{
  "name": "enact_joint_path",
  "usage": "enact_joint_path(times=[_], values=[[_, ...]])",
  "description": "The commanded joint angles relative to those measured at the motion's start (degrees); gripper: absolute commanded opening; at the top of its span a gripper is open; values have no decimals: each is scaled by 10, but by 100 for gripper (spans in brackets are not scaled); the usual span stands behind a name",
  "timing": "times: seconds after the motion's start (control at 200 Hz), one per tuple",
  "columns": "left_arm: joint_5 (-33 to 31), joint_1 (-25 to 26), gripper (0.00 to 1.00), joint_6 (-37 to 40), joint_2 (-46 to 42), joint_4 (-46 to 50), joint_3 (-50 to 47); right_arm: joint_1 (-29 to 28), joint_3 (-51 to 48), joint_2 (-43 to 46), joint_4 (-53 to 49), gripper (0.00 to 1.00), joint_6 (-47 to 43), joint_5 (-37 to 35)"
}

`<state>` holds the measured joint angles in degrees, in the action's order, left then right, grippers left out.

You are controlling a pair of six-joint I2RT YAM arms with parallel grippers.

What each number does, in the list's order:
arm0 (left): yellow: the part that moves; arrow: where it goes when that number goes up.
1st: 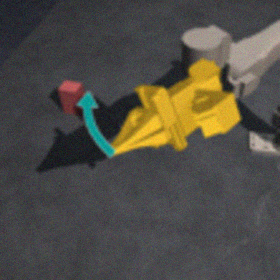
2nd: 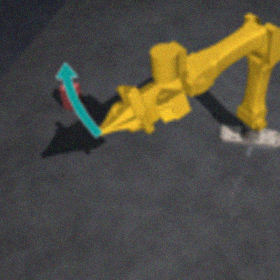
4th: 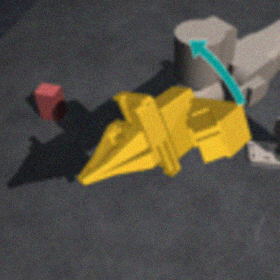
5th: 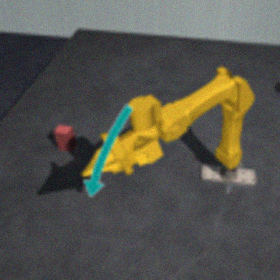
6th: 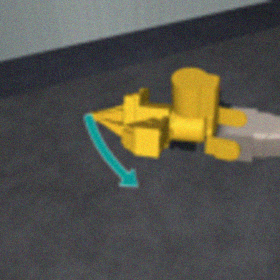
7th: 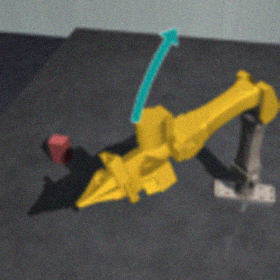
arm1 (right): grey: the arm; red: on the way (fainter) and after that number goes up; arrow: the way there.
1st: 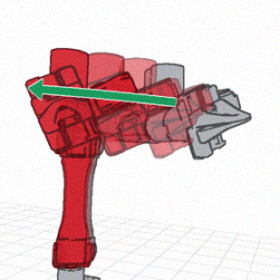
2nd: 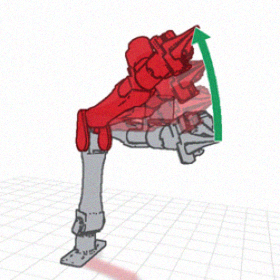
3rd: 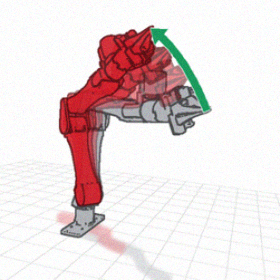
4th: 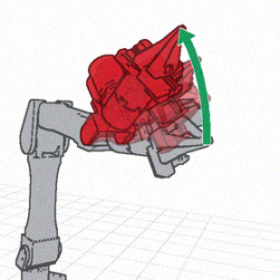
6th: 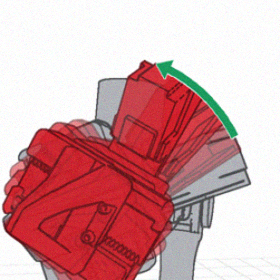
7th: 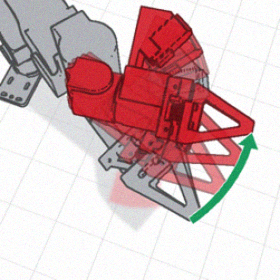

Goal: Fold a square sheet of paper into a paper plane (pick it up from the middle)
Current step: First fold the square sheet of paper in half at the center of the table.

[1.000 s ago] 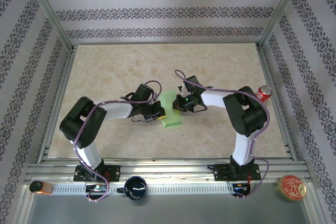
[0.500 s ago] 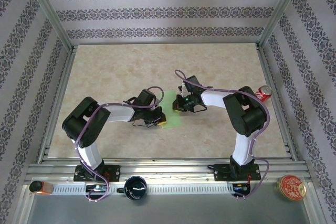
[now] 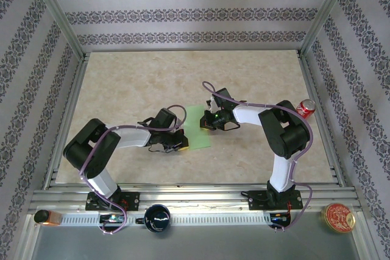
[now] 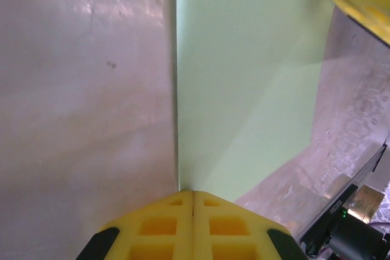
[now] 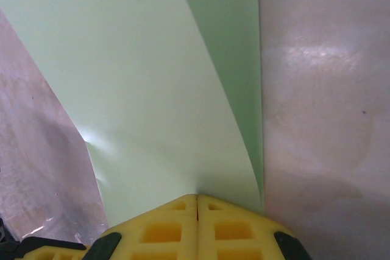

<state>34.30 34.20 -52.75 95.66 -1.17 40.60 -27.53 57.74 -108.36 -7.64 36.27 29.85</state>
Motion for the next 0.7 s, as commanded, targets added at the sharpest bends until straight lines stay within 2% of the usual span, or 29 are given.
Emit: enact_joint_path(times=[0.0, 0.13, 0.2, 0.4, 0.56, 0.694], values=[[-3, 14, 0, 24, -14, 50, -8, -1, -27, -16, -50, 0, 7, -53], [-37, 25, 0, 63, -23, 121, 18, -1, -29, -16, -49, 0, 8, -54], [-45, 29, 0, 64, -42, 124, 25, 0, -28, -16, -50, 0, 8, -52], [-46, 29, 0, 27, -74, 60, 39, -1, -26, -13, -51, 0, 8, -53], [-20, 29, 0, -8, -22, -9, 55, -2, -28, -14, -49, 0, 11, -53], [-22, 29, 0, -28, 10, -43, 42, -2, -28, -14, -49, 0, 11, -52]])
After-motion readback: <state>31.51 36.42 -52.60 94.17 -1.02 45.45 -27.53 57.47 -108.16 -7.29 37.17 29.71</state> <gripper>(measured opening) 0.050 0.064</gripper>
